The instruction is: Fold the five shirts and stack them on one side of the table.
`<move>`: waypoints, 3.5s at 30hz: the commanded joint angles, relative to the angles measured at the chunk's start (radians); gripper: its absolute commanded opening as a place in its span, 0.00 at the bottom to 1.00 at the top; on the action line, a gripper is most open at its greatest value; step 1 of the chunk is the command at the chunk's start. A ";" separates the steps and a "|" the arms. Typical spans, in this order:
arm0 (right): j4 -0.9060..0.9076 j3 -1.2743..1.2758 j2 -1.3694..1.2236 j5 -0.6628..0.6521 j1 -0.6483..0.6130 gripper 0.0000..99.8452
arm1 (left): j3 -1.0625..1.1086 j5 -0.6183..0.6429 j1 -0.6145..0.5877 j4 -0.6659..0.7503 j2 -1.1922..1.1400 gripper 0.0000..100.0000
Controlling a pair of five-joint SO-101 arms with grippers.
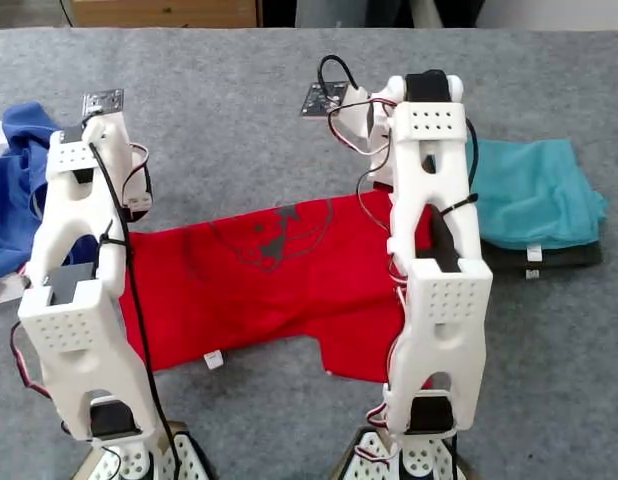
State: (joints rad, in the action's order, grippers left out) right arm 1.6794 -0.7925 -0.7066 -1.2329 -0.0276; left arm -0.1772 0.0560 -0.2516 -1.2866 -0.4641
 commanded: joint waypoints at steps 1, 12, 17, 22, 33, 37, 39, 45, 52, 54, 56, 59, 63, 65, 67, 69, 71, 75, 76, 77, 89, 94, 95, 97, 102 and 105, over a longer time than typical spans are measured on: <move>-0.020 -0.039 0.010 0.012 0.021 0.01 | -0.041 0.035 0.008 -0.008 0.008 0.03; -0.063 -0.048 -0.087 0.008 0.029 0.01 | 0.025 0.034 0.025 -0.040 0.012 0.03; -0.061 -0.044 -0.110 0.008 0.009 0.01 | 0.124 0.034 0.024 0.055 0.008 0.03; -0.061 -0.048 -0.128 0.008 0.009 0.01 | 0.194 0.041 0.016 0.152 0.018 0.03; -0.061 -0.047 -0.130 0.008 0.009 0.01 | 0.065 0.035 -0.008 -0.009 0.158 0.03; -0.060 -0.047 -0.130 0.008 0.009 0.01 | 0.124 0.031 -0.007 -0.026 0.244 0.03; -0.060 -0.047 -0.130 0.008 0.009 0.01 | 0.168 -0.011 -0.001 -0.023 0.272 0.03; -0.060 -0.038 -0.133 0.008 -0.008 0.01 | 0.314 -0.035 0.012 0.077 0.267 0.03; -0.061 -0.048 -0.202 0.006 -0.020 0.01 | 0.383 -0.028 -0.013 0.221 0.149 0.03; -0.061 -0.048 -0.216 0.003 -0.025 0.01 | 0.367 -0.002 -0.027 0.229 0.141 0.03; -0.057 -0.047 -0.232 -0.025 -0.025 0.01 | 0.360 0.018 -0.039 0.232 0.146 0.03; -0.058 -0.048 -0.274 -0.035 -0.025 0.01 | 0.354 0.021 -0.058 0.233 0.150 0.03; -0.057 -0.048 -0.312 -0.035 -0.025 0.01 | 0.358 0.023 -0.097 0.233 0.167 0.03; -0.054 -0.048 -0.315 -0.035 -0.021 0.01 | 0.355 0.025 -0.130 0.233 0.170 0.03; -0.054 -0.048 -0.317 -0.035 -0.020 0.01 | 0.354 0.054 -0.163 0.233 0.176 0.03; -0.054 -0.048 -0.317 -0.035 -0.020 0.01 | 0.360 0.074 -0.191 0.255 0.187 0.03; -0.054 -0.048 -0.317 -0.035 -0.020 0.01 | 0.363 0.078 -0.211 0.269 0.198 0.03; -0.054 -0.048 -0.318 -0.035 -0.020 0.01 | 0.352 0.078 -0.209 0.275 0.224 0.03; -0.054 -0.048 -0.318 -0.035 -0.020 0.01 | 0.344 0.078 -0.203 0.275 0.238 0.03; -0.054 -0.048 -0.318 -0.035 -0.020 0.01 | 0.335 0.080 -0.191 0.269 0.252 0.03; -0.054 -0.048 -0.318 -0.035 -0.020 0.01 | 0.323 0.077 -0.015 0.351 0.230 0.03; -0.054 -0.048 -0.318 -0.035 -0.020 0.01 | 0.282 0.078 -0.025 0.325 0.106 0.03; -0.054 -0.048 -0.318 -0.035 -0.020 0.01 | 0.272 0.078 -0.036 0.316 0.089 0.03; -0.054 -0.048 -0.318 -0.035 -0.020 0.01 | 0.246 0.078 -0.051 0.301 0.066 0.03; -0.054 -0.048 -0.318 -0.035 -0.020 0.01 | 0.225 0.181 -0.136 0.288 0.061 0.03; -0.055 -0.048 -0.318 -0.035 -0.020 0.01 | 0.219 0.204 -0.165 0.247 0.063 0.03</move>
State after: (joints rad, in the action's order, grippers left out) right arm 1.6287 -0.8416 -1.0119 -1.2605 -0.0368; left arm 0.0806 0.2263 -0.3621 -0.9966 -0.4089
